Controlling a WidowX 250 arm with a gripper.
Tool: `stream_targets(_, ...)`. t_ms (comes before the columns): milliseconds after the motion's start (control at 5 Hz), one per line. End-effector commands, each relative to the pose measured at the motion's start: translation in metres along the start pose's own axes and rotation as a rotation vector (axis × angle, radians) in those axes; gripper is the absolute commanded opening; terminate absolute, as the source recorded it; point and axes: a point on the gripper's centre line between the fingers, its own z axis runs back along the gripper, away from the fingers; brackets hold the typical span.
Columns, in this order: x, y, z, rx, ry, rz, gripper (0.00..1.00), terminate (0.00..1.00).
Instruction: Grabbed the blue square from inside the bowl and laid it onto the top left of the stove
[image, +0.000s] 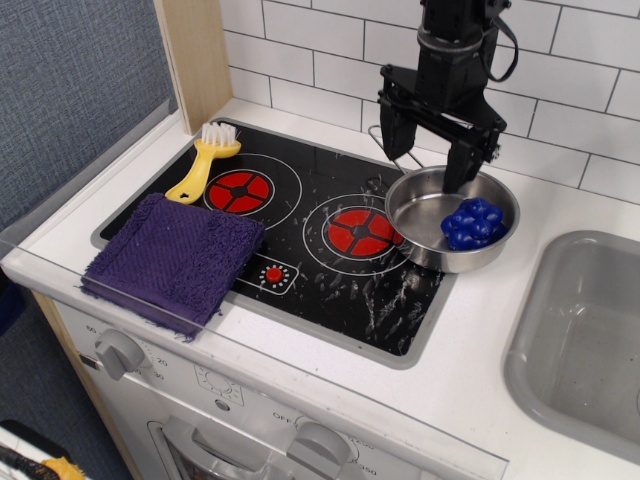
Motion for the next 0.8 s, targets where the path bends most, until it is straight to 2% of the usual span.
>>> stream_targets(0,0.006,-0.03,0.034,0.002,-0.091,-0.078,1.0,0.0)
stream_targets(200,0.008,-0.041,0.025,-0.008,-0.076,-0.101,1.0,0.0)
stream_targets(600,0.005,-0.041,-0.015,0.02,0.027,-0.104,1.0,0.0)
